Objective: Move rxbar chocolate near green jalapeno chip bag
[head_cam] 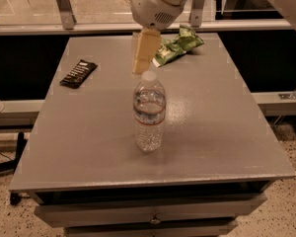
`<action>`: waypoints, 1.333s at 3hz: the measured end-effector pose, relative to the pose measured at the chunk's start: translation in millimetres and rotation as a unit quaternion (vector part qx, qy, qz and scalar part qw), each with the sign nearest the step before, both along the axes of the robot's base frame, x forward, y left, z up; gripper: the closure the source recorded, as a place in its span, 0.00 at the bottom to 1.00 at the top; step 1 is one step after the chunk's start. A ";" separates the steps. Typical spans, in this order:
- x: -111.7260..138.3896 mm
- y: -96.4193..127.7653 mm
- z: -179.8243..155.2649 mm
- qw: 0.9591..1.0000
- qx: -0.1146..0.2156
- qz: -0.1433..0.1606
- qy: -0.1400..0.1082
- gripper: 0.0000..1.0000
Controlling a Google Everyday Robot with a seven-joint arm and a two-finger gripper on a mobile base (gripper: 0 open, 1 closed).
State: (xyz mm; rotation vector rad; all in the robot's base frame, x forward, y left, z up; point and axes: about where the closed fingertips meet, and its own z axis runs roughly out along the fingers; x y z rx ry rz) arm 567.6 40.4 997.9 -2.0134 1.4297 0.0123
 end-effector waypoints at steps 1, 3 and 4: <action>0.1 0.2 0.0 1.000 0.000 0.000 0.000 0.00; 43.7 60.5 -16.9 0.998 0.039 0.053 -0.009 0.00; 77.2 115.5 -37.3 0.994 0.061 0.088 -0.001 0.00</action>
Offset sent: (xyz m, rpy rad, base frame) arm 0.0270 0.0268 -0.0108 0.0596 -0.0184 0.0872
